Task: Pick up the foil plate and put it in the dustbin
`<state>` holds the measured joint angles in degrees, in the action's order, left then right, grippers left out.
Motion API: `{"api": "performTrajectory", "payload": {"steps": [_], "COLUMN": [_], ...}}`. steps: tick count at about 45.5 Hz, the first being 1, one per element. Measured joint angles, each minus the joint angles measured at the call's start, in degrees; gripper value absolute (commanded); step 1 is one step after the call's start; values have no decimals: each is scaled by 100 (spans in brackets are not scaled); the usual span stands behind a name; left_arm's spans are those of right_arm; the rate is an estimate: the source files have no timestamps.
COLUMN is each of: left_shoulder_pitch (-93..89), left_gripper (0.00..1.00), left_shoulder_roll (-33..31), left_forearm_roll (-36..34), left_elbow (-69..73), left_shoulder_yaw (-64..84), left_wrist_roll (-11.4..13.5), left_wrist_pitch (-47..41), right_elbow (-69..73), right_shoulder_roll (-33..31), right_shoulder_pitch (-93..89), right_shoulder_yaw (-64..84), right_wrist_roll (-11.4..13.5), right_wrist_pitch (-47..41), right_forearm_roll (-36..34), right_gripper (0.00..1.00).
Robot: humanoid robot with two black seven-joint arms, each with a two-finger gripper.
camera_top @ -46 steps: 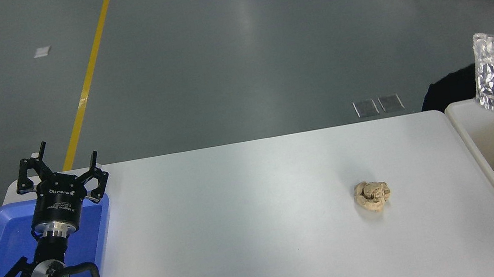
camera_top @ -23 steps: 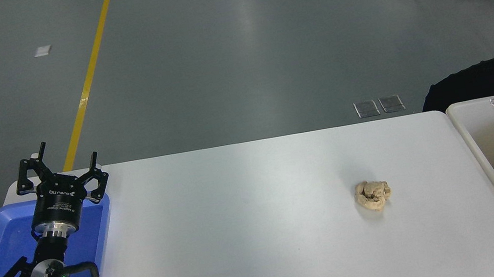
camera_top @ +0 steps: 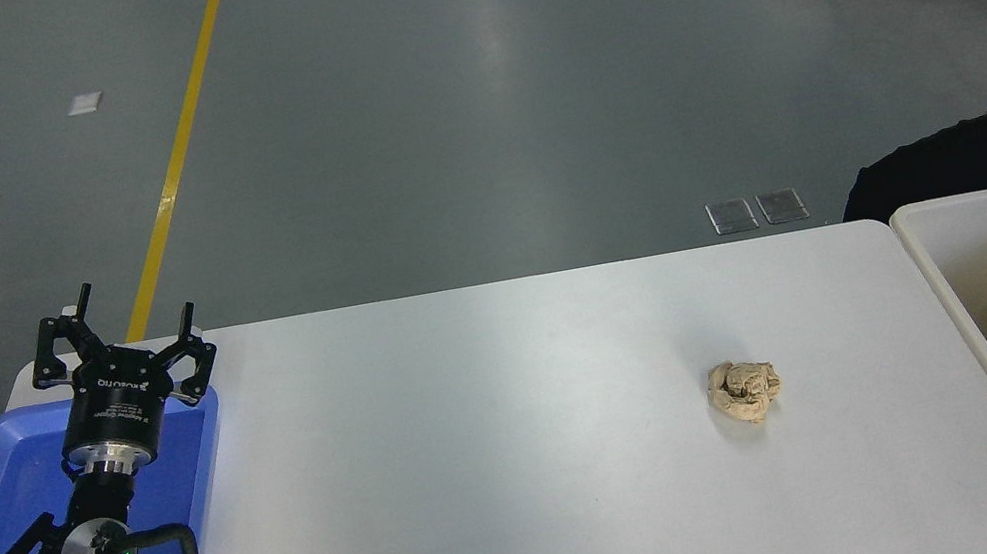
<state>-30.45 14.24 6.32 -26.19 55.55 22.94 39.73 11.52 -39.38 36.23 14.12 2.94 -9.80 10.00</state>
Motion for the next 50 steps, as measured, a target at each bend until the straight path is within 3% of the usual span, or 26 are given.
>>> {"api": "performTrajectory", "payload": {"steps": [1, 2, 20, 27, 39, 50], "left_shoulder_pitch": [0, 0, -5, -8, -13, -12], "left_gripper": [100, 100, 100, 100, 100, 100], "left_shoulder_roll": [0, 0, 0, 0, 0, 0], "left_forearm_roll": [1, 0, 0, 0, 0, 0], "left_elbow": [0, 0, 0, -3, -7, -4], "left_shoulder_yaw": [0, 0, -3, -8, -15, -17], "left_wrist_roll": [0, 0, 0, 0, -9, -9], "left_wrist_pitch": [0, 0, 0, 0, 14, 16], "right_elbow": [-4, -7, 171, 1043, 3219, 5165], "right_shoulder_roll": [11, 23, 70, -440, -1374, -1351], "right_shoulder_pitch": [-15, -30, 103, 782, 3338, 6098], "right_shoulder_yaw": [-3, -7, -6, 97, 1190, 2724], "right_wrist_roll": [1, 1, -9, -11, -12, 5], "right_wrist_pitch": [7, 13, 3, -109, -1287, -2550], "right_forearm_roll": [-11, -23, 18, 585, 1789, 2029], "right_gripper": [50, 99, 100, 100, 100, 100]}}
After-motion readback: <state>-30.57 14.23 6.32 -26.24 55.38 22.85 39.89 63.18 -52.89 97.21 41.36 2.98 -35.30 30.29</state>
